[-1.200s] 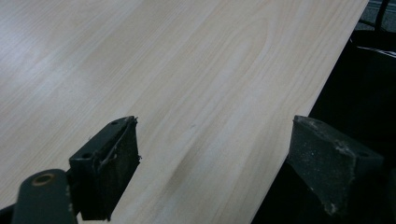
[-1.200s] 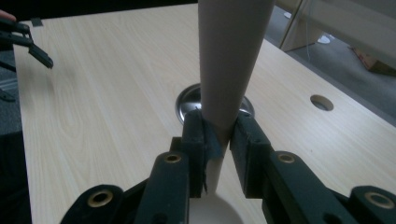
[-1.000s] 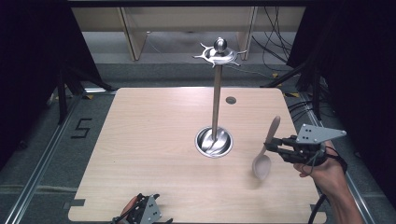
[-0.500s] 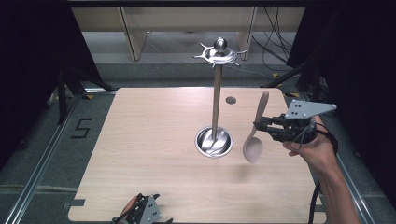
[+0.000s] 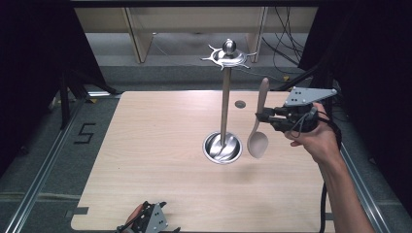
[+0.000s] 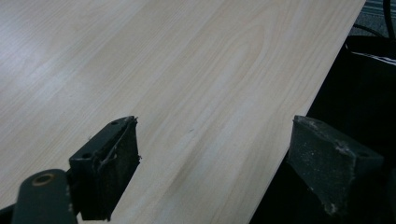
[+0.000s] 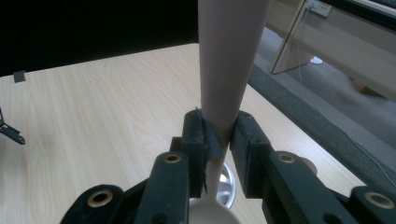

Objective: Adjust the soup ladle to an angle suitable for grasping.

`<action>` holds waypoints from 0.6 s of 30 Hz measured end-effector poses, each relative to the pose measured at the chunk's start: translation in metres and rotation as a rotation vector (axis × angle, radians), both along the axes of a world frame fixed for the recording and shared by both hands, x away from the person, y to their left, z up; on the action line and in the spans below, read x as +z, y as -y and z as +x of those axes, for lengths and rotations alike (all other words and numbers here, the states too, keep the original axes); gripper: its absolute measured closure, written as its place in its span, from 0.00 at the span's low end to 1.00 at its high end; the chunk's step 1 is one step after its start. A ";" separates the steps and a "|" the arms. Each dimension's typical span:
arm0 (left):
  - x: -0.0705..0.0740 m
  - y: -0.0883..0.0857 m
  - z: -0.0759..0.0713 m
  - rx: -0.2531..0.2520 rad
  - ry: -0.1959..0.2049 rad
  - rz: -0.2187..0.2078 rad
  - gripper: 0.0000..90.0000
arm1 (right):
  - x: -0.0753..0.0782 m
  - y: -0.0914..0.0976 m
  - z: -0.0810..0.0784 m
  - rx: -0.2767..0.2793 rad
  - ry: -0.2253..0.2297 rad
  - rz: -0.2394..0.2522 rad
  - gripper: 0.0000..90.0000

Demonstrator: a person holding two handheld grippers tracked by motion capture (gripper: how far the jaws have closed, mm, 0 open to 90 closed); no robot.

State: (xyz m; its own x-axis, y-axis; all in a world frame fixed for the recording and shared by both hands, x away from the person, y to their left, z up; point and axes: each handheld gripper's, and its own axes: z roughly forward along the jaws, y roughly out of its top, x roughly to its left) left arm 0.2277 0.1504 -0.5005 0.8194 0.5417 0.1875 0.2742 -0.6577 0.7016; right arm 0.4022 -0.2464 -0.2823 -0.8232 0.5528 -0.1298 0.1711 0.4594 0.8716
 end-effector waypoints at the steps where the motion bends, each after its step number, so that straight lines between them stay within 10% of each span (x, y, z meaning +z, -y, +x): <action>1: 0.000 0.000 0.000 0.006 0.007 0.003 0.17 | 0.000 -0.002 0.002 -0.008 0.003 0.002 0.85; 18: 0.000 0.000 0.000 0.006 0.015 0.008 0.17 | 0.012 -0.018 0.018 -0.013 -0.003 -0.003 0.85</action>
State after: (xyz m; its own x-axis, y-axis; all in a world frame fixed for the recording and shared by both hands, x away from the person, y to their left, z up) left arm 0.2274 0.1502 -0.5005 0.8130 0.5453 0.2040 0.2682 -0.6618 0.7001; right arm 0.4205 -0.2286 -0.2699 -0.8161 0.5633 -0.1291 0.1797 0.4597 0.8697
